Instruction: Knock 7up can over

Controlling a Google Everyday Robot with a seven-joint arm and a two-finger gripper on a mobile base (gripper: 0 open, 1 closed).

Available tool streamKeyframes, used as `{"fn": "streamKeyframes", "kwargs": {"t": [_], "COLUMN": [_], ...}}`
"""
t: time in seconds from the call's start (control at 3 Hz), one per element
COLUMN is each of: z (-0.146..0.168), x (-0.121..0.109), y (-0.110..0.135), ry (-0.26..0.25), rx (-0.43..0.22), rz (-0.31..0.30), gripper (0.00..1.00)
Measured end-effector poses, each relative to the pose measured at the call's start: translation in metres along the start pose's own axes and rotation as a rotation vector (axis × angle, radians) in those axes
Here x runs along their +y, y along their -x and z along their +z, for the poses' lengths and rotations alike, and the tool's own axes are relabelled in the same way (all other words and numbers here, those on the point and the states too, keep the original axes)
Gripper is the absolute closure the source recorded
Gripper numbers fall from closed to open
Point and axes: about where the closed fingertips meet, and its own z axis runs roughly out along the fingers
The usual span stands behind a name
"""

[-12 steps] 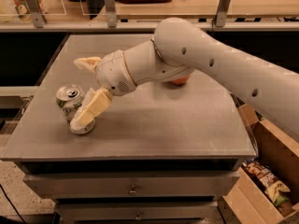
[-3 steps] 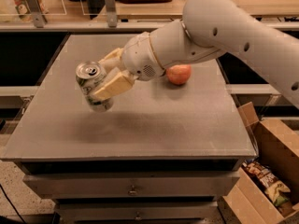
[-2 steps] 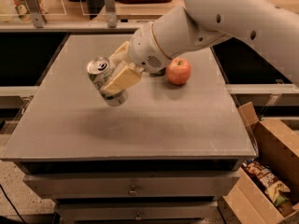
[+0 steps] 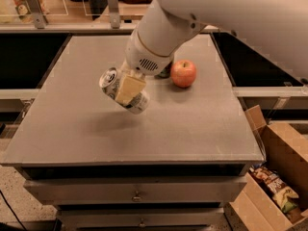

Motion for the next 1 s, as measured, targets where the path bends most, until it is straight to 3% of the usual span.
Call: {"fn": "streamKeyframes", "kwargs": {"t": [0.33, 0.67, 1.0], "z": [0.01, 0.009, 0.002], "x": [0.018, 0.013, 0.002], "y": [-0.008, -0.033, -0.05], "ry": [-0.022, -0.066, -0.079], "rx": [0.193, 0.375, 0.514], "rz": [-0.039, -0.092, -0.16], "gripper": [1.0, 1.0, 0.83]}}
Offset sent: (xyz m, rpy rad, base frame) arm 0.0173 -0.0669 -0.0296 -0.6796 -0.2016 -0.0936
